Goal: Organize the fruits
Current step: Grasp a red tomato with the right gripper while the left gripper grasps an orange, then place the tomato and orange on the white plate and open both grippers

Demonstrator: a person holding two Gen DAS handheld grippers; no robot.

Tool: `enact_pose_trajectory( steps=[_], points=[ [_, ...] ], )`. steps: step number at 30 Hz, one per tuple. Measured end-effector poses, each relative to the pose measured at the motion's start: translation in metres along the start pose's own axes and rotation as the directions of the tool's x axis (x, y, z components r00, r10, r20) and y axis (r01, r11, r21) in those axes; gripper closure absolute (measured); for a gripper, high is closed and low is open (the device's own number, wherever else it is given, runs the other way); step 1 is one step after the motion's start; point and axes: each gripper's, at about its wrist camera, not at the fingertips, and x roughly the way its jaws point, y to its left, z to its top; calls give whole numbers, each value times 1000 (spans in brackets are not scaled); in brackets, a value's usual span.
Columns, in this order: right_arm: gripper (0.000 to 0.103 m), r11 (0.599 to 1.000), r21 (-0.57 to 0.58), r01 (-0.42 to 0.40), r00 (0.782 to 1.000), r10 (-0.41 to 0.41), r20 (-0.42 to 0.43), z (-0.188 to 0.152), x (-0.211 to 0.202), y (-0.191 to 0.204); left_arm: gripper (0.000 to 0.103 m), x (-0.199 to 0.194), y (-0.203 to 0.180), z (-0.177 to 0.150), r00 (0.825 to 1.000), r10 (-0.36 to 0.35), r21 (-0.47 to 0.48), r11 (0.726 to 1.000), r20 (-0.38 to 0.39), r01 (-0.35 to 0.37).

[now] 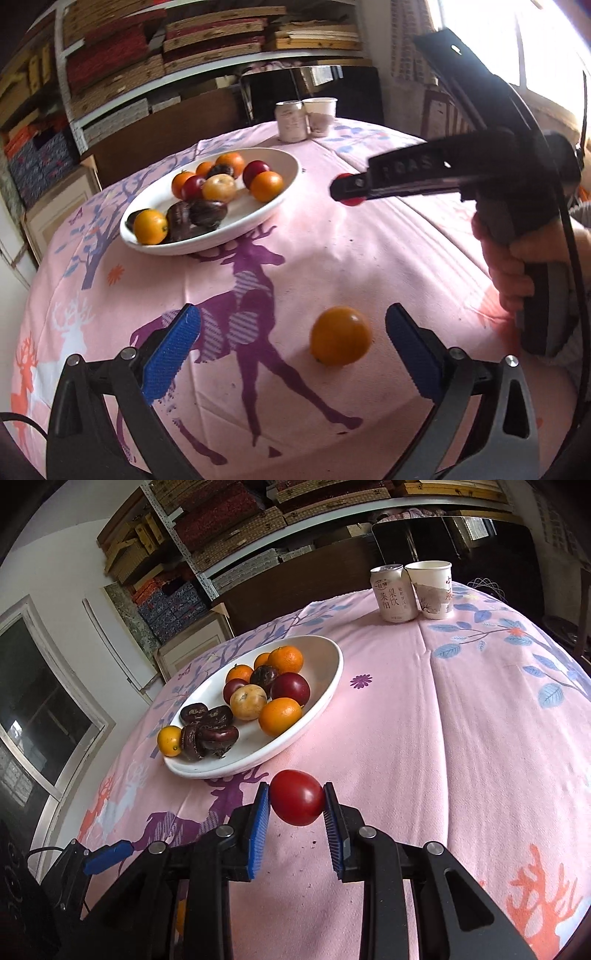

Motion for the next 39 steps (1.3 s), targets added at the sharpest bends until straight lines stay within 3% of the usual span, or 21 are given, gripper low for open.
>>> enact_pose_trajectory(
  steps=[2, 5, 8, 11, 12, 13, 15, 22, 31, 39],
  points=[
    [74, 1000, 1, -3, 1000, 3, 1, 0, -1, 0, 5, 5, -10, 0, 999, 37, 49, 998, -21, -36],
    [74, 1000, 2, -6, 1000, 6, -2, -2, -2, 1, 5, 12, -10, -1, 998, 37, 50, 998, -55, -34],
    [74, 1000, 2, -7, 1000, 7, -8, -3, -1, 2, 7, 17, 4, -2, 996, -35, -31, 999, -86, 32],
    [74, 1000, 4, -10, 1000, 10, -8, -2, -1, 1, 44, 28, 13, -5, 978, -155, -117, 983, -136, 140],
    [74, 1000, 4, -10, 1000, 10, -9, -2, -1, 1, 51, 31, 14, -6, 972, -180, -130, 978, -151, 161],
    [74, 1000, 4, -10, 1000, 10, -10, -2, -1, 1, 51, 30, 13, -6, 973, -177, -126, 979, -149, 159],
    [74, 1000, 5, -10, 1000, 10, -11, -2, -1, 1, 65, 28, 10, -7, 972, -188, -121, 978, -144, 172],
    [74, 1000, 9, -9, 1000, 9, -20, -3, 2, 0, 66, 26, 18, -8, 969, -208, -166, 969, -135, 185],
    [74, 1000, 13, -12, 1000, 12, -24, -7, 3, 1, 66, 26, 38, -4, 979, -168, -220, 965, -113, 140],
    [74, 997, -24, -76, 997, 76, -3, 10, 0, 22, 66, 32, 99, 51, 996, -82, -313, 948, -42, 65]
  ],
)
